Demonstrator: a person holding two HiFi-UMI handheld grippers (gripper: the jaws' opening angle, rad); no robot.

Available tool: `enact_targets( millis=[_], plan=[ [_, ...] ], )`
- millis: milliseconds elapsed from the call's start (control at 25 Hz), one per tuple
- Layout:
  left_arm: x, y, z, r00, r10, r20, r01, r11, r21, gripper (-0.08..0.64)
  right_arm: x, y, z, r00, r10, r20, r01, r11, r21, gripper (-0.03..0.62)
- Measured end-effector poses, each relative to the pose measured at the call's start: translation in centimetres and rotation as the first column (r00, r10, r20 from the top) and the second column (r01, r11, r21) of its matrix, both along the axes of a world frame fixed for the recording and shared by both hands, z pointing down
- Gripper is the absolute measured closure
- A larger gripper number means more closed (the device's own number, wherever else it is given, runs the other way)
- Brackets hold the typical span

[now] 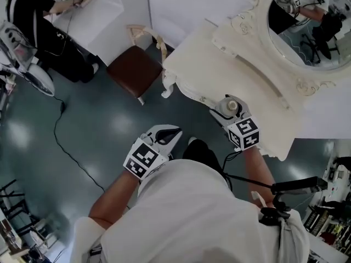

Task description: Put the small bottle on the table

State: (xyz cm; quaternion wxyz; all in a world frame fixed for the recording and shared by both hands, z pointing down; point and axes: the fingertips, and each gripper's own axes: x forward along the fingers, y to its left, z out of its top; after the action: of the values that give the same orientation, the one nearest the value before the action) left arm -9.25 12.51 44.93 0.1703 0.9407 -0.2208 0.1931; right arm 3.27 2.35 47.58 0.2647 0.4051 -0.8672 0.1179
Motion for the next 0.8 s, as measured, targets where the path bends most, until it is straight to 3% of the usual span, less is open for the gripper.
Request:
enact_targets(
  millis=[360,800],
  plan=[
    [0.2,-9.0,0.1,0.996,-0.092,0.01,0.092,0.995,-0.037,0.557,3.6,-15.0,0.5,1.0,0.015,-0.027,-0.015,1.0,0.025,0.25],
    [4.8,-21.7,-2.5,0.972,-0.229,0.061,0.229,0.973,0.002,0.557,11.0,-34.0,2.2,0.998,0.021,-0.066,-0.017,0.998,0.063,0.25]
  ],
)
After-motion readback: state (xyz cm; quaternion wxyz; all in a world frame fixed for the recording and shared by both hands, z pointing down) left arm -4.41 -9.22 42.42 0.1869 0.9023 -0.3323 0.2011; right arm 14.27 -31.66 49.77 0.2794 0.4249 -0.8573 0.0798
